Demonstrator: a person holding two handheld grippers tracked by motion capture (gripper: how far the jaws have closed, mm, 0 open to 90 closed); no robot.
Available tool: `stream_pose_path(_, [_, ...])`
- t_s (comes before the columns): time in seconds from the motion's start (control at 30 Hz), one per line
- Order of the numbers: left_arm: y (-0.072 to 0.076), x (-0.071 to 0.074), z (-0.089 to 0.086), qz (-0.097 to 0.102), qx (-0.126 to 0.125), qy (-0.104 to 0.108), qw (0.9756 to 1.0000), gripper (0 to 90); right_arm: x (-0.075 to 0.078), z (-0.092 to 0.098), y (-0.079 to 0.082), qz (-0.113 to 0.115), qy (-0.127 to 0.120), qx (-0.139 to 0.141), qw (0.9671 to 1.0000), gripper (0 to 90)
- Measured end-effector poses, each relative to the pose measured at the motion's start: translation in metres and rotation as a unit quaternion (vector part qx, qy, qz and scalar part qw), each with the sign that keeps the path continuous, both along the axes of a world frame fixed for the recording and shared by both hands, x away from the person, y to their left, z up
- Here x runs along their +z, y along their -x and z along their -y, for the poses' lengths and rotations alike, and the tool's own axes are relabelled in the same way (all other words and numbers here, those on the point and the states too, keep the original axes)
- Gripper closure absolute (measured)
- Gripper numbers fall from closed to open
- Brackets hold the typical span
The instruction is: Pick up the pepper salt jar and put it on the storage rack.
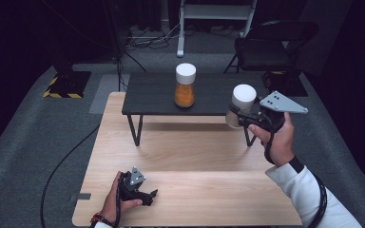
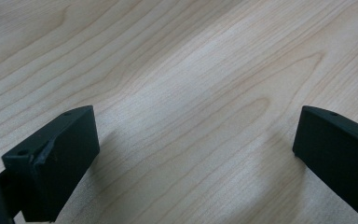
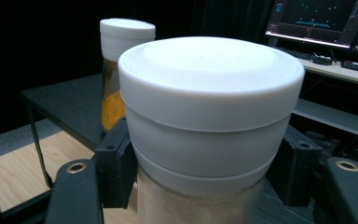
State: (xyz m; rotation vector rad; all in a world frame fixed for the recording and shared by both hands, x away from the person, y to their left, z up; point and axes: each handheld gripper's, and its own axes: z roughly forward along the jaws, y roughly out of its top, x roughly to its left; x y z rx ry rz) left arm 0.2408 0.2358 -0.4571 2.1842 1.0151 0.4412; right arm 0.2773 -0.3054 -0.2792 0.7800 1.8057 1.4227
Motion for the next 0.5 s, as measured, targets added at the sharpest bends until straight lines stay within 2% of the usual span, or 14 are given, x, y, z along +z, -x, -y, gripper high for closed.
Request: stream_pose_path(0.5, [0.000, 0.000, 0.000, 0.000, 0.000, 0.000, 1.0000, 0.3, 0.003, -0.011, -0.025, 0.016, 0.001, -0.015, 0.9998, 34.7])
